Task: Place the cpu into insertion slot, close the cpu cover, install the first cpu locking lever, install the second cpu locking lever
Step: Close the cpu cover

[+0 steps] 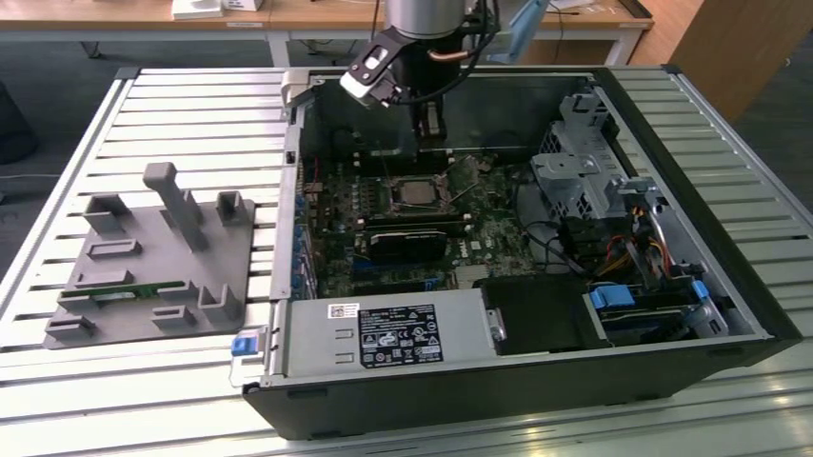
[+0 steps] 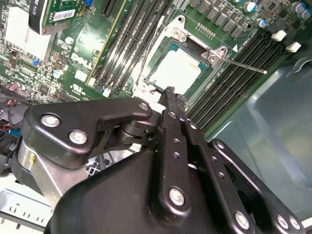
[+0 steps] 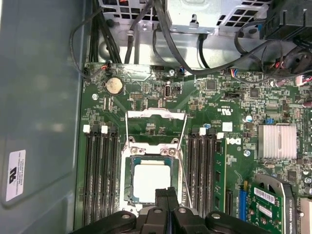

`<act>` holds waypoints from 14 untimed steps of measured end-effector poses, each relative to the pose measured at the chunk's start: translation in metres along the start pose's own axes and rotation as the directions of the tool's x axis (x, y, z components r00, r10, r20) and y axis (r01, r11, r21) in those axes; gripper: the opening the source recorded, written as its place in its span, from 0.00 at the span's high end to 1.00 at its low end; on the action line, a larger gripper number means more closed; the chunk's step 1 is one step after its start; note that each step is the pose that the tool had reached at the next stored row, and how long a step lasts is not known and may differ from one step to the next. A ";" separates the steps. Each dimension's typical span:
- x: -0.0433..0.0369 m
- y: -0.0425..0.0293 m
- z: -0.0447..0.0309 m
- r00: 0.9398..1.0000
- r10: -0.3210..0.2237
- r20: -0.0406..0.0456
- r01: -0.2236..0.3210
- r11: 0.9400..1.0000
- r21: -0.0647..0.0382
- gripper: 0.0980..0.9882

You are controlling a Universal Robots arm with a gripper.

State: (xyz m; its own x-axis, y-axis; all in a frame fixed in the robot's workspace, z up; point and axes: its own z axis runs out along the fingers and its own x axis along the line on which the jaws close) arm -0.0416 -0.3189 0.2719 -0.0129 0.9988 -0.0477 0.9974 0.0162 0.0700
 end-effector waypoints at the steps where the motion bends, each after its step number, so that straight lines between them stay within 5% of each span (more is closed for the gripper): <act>1: -0.0001 0.0004 0.0000 1.000 0.000 0.000 0.000 1.000 0.001 0.99; 11: -0.0006 0.0137 0.0010 1.000 -0.001 -0.001 0.001 1.000 0.021 0.99; 14: -0.0010 0.0144 0.0012 1.000 0.000 -0.016 0.000 1.000 0.022 0.99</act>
State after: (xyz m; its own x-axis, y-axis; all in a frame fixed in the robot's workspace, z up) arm -0.0272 -0.3197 0.2718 -0.0139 0.9994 -0.0315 0.9987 0.0154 0.0480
